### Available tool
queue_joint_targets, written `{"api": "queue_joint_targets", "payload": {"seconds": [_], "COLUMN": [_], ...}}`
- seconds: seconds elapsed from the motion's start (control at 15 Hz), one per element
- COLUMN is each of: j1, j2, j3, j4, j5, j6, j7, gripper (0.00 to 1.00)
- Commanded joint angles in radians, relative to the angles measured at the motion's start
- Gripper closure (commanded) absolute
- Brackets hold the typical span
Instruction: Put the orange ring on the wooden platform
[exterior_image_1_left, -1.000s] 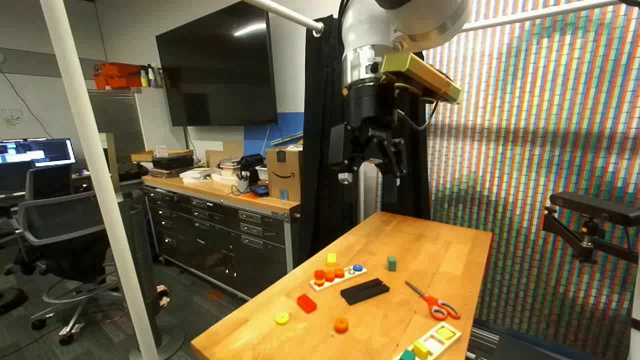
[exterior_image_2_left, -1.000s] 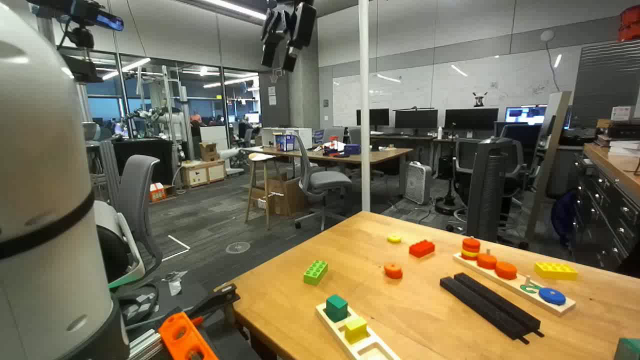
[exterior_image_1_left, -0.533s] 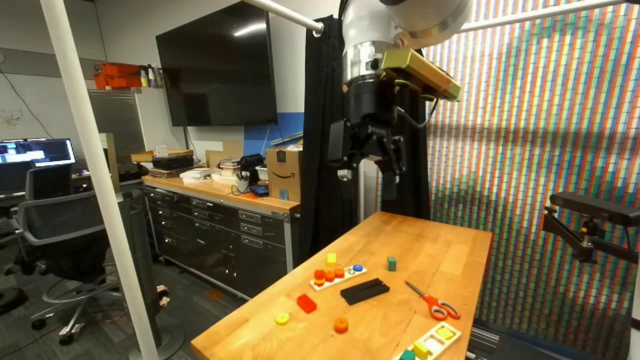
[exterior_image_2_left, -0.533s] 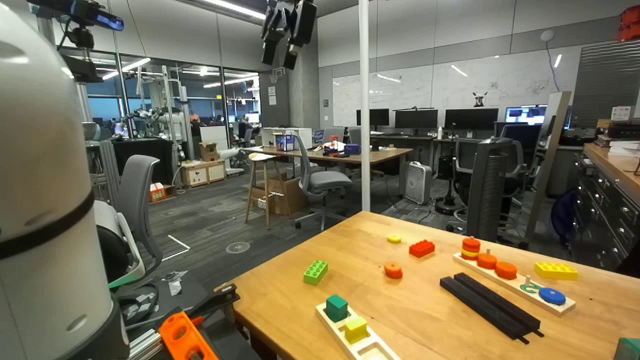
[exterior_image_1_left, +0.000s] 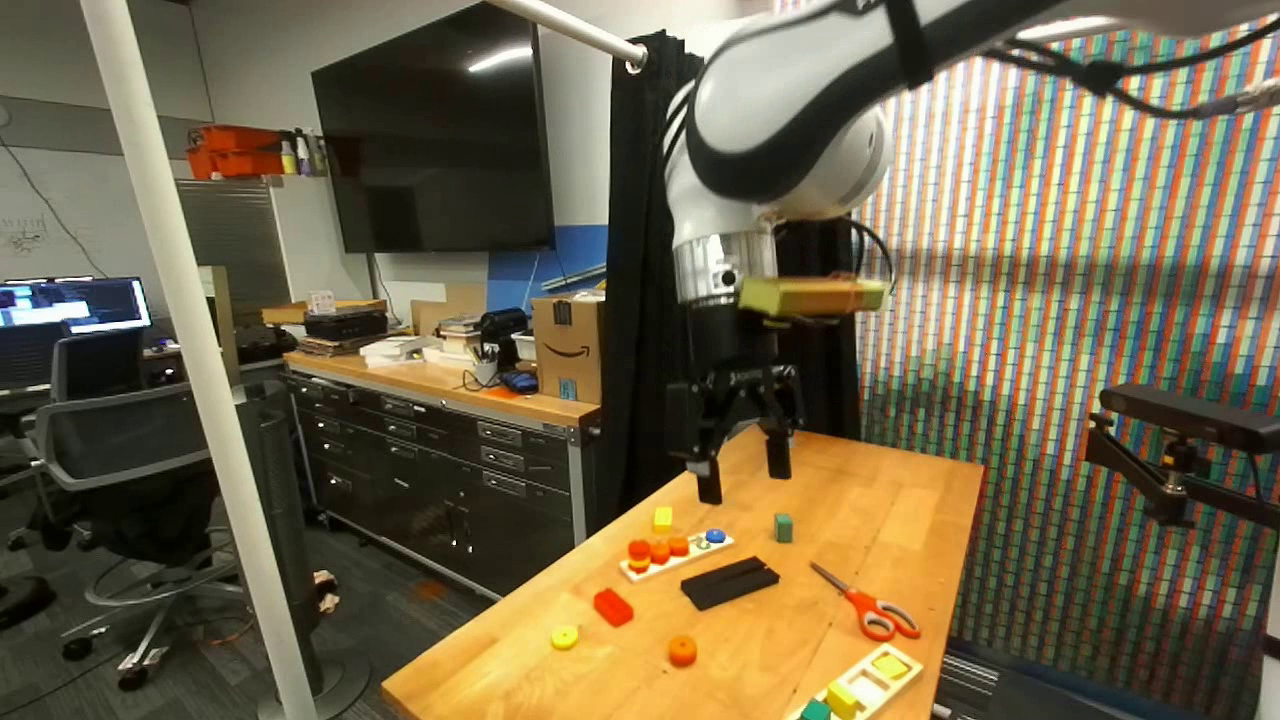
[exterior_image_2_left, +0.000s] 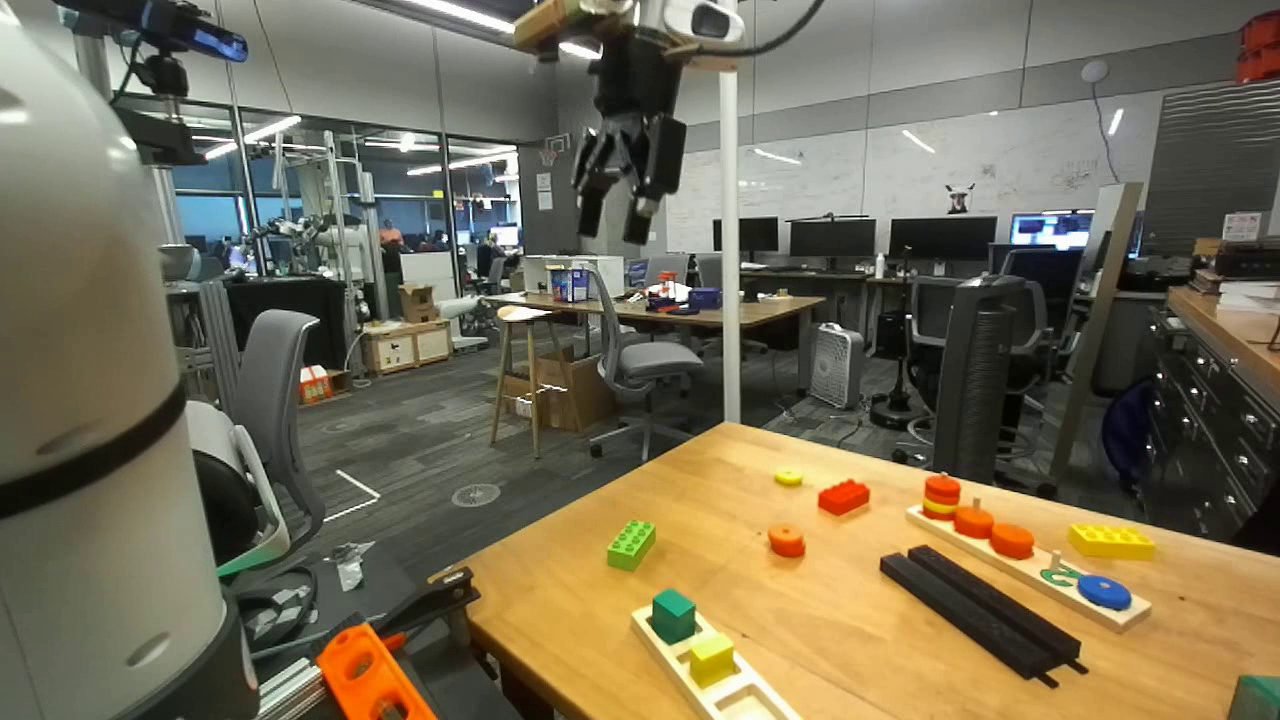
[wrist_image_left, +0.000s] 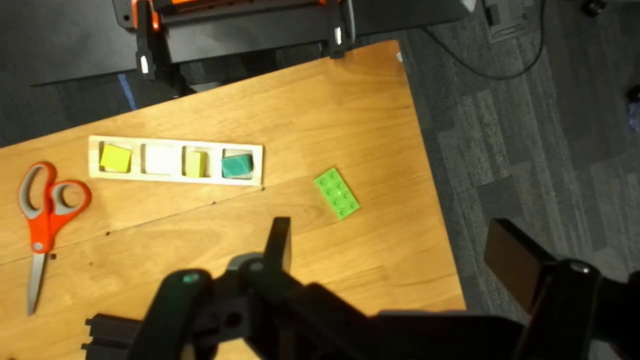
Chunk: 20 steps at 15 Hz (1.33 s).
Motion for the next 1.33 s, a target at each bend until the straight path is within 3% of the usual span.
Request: {"api": "queue_joint_targets", "payload": {"seconds": [0.0,0.2,0.6,0.93,1.27], "j1": [-0.022,-0.029,-0.036,-0.041,-0.044], "j2": [0.137,0.271,0.454,0.583,0.687], "j3": [0.018,-0.003,-0.051,-0.068,-0.100], "j4": [-0.057,-0.091,-0.112,-0.066,0.008], "j5": [-0.067,-0.067,0.087,0.131,0.116], "j6": [0.209,0.403,0.705,0.796,0.807], "j7": [0.031,0.071,0.034,0.065,0.108], "gripper": [0.00,0.00,0.00,0.00,0.00]}}
